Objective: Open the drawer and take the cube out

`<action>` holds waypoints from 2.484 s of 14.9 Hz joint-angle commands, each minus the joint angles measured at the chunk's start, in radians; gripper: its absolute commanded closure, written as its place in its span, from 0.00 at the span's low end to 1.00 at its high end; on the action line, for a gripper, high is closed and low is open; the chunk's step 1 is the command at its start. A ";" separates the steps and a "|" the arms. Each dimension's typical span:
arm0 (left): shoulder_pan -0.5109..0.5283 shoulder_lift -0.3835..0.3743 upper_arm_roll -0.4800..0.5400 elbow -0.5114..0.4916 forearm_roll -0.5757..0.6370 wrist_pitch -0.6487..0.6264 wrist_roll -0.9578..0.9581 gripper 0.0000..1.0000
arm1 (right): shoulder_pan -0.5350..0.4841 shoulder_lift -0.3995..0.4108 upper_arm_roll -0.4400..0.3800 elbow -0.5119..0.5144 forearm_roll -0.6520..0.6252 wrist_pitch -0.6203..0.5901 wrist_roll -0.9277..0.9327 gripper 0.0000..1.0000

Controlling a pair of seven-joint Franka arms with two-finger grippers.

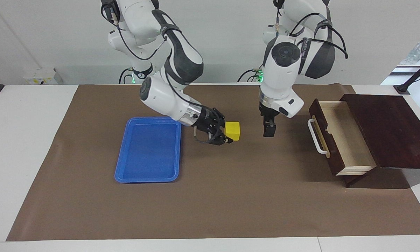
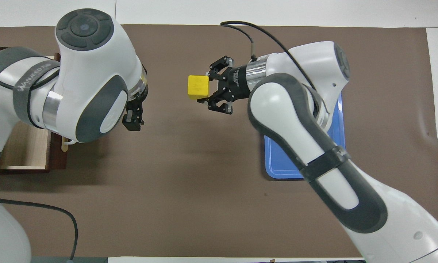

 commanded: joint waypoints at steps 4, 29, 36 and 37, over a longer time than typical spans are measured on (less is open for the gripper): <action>0.104 -0.160 -0.006 -0.340 0.262 0.188 0.090 0.00 | -0.192 0.010 0.007 -0.089 -0.020 -0.058 -0.260 1.00; 0.439 -0.218 -0.011 -0.484 0.527 0.371 0.351 0.00 | -0.331 0.099 0.002 -0.279 -0.035 -0.087 -0.652 0.34; 0.327 -0.263 -0.020 -0.413 0.226 0.251 0.467 0.00 | -0.329 0.085 0.001 -0.224 -0.040 -0.155 -0.551 0.00; 0.324 -0.286 -0.020 -0.396 0.157 0.227 0.525 0.00 | -0.329 0.070 0.001 -0.203 -0.056 -0.184 -0.516 0.00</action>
